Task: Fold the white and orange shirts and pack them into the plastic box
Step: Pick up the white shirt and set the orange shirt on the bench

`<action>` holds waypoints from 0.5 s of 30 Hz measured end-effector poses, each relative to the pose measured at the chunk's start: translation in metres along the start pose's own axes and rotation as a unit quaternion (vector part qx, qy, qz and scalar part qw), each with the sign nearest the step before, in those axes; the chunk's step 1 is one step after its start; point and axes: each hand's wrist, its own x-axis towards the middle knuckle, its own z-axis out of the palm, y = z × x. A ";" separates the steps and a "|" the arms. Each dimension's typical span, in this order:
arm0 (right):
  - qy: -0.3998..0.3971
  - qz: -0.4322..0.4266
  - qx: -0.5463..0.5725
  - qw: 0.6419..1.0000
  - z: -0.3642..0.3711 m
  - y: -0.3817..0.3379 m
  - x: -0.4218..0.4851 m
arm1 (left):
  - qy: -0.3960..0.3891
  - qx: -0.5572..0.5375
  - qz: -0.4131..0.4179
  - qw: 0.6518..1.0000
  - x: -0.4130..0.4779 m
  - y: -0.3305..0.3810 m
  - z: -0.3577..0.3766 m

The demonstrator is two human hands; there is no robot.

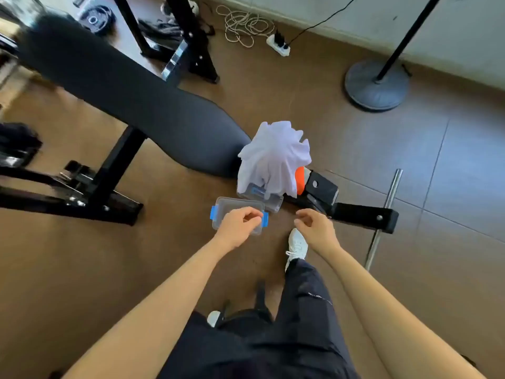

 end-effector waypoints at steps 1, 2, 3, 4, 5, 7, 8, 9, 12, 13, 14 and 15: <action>0.006 0.003 0.008 1.000 -0.012 0.003 0.027 | 0.008 -0.009 -0.009 1.000 0.023 0.012 0.005; 0.008 0.009 0.009 1.000 -0.024 0.004 0.053 | 0.011 -0.009 -0.027 1.000 0.045 0.022 0.007; 0.011 0.007 0.011 1.000 -0.034 0.004 0.080 | 0.018 0.000 -0.032 0.999 0.067 0.031 0.008; 0.012 0.012 0.010 1.000 -0.043 0.000 0.103 | 0.026 0.005 -0.038 0.999 0.087 0.042 0.007; 0.018 0.007 0.017 1.000 -0.049 -0.003 0.128 | 0.040 0.007 -0.036 0.999 0.110 0.047 0.005; 0.036 0.011 0.041 0.998 -0.058 -0.010 0.174 | 0.071 0.008 -0.023 0.997 0.155 0.055 -0.004; 0.040 0.010 0.049 0.998 -0.058 -0.010 0.196 | 0.087 0.006 -0.016 0.996 0.175 0.057 -0.008; 0.045 0.007 0.057 0.997 -0.056 -0.008 0.218 | 0.111 0.001 -0.005 0.994 0.196 0.058 -0.013; 0.041 0.005 0.063 0.997 -0.046 -0.005 0.276 | 0.168 -0.028 0.017 0.985 0.262 0.059 -0.028; 0.036 0.010 0.068 0.997 -0.039 -0.001 0.291 | 0.167 -0.028 0.027 0.985 0.283 0.057 -0.032; 0.030 0.023 0.076 0.996 -0.032 0.003 0.304 | 0.155 -0.009 0.040 0.987 0.305 0.053 -0.035; 0.026 0.035 0.086 0.995 -0.025 0.007 0.317 | 0.139 0.021 0.049 0.989 0.328 0.048 -0.037</action>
